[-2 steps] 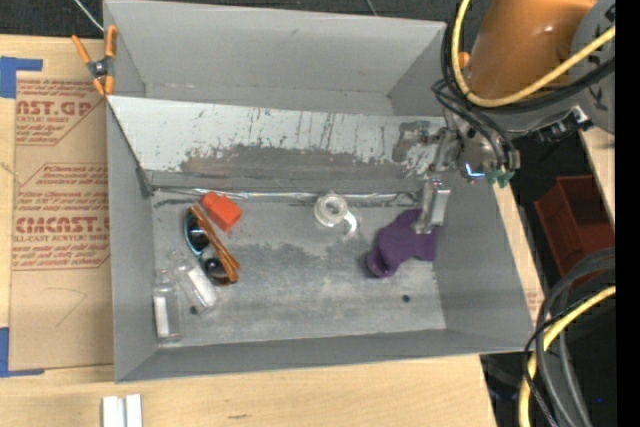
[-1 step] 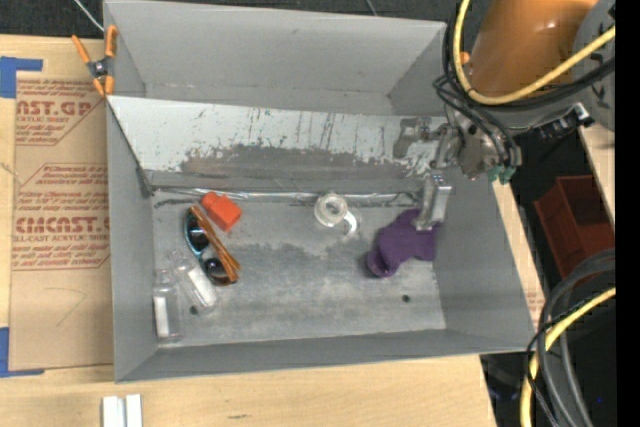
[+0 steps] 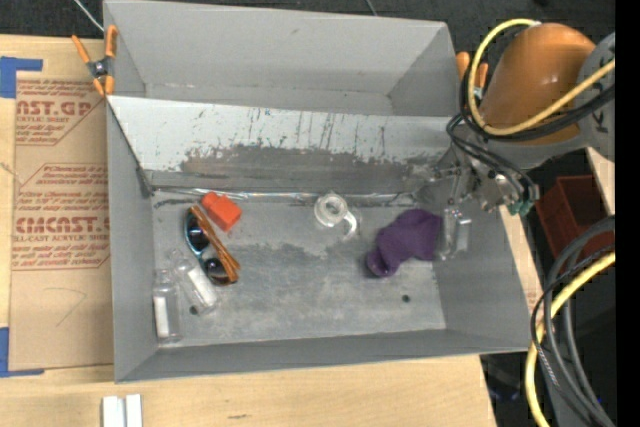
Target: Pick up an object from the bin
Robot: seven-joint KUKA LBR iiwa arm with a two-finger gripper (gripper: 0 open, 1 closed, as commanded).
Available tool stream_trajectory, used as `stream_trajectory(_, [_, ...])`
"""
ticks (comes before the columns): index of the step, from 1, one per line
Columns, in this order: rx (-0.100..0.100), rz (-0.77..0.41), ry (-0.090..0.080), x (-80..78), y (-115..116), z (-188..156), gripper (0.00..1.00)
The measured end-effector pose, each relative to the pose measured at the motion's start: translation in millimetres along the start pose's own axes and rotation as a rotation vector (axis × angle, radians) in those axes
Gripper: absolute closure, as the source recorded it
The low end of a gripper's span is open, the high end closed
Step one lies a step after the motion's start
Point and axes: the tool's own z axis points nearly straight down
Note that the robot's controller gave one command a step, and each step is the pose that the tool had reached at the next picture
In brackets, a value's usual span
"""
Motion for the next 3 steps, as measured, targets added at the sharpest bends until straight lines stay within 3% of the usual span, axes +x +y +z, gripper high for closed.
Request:
stream_trajectory(1, [0.000, 0.284, -0.003, 42.1, 5.6, 20.2, 0.00])
stream_trajectory(2, [0.001, -0.258, -0.004, 8.8, 12.5, 66.7, 0.00])
stream_trajectory(3, [0.000, -0.286, -0.006, 11.3, 37.3, 89.8, 1.00])
